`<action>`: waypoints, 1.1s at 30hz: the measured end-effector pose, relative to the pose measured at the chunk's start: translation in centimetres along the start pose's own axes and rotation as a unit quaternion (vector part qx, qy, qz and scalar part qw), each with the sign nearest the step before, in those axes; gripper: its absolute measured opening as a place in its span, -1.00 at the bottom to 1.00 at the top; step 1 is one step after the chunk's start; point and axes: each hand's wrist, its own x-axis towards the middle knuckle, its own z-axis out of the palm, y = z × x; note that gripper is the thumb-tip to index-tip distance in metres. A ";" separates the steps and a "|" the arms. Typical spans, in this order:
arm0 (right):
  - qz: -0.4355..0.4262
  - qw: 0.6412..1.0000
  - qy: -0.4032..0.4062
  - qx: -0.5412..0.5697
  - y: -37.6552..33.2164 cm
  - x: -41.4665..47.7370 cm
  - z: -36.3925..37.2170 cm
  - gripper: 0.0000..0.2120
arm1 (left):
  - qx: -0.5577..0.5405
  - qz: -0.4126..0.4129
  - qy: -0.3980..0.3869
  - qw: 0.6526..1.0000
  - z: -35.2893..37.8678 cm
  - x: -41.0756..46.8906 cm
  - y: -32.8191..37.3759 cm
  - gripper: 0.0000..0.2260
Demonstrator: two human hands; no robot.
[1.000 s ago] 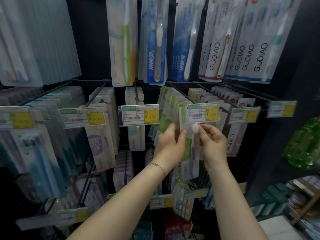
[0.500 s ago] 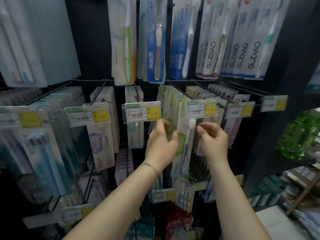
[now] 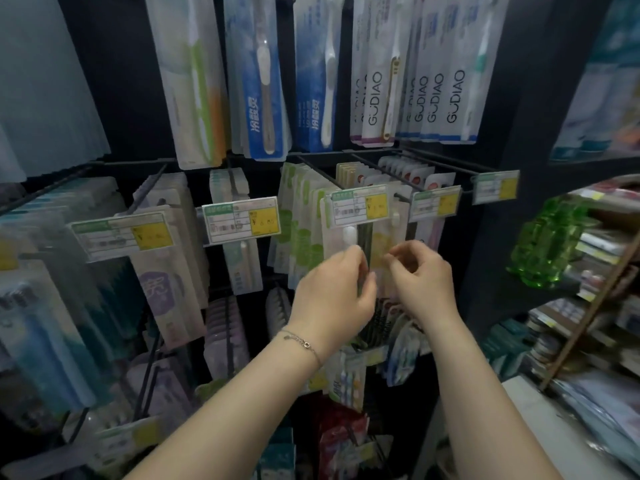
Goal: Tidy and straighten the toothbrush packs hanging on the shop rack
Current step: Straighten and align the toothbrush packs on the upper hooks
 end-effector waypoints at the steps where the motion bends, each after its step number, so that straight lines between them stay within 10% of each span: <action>1: 0.000 1.000 -0.001 -0.006 0.4 0.2 -0.4 -0.96 | -0.001 0.005 -0.010 1.000 0.4 0.1 0.7 -0.86; 20: -0.029 0.986 -0.152 0.062 7.8 9.0 -2.8 -0.73 | -0.108 -0.304 0.012 0.946 8.9 8.9 1.8 -0.57; 33: -0.042 0.962 -0.174 0.207 7.5 12.3 0.3 -0.64 | -0.094 -0.315 0.008 0.944 9.6 11.8 -0.6 -0.73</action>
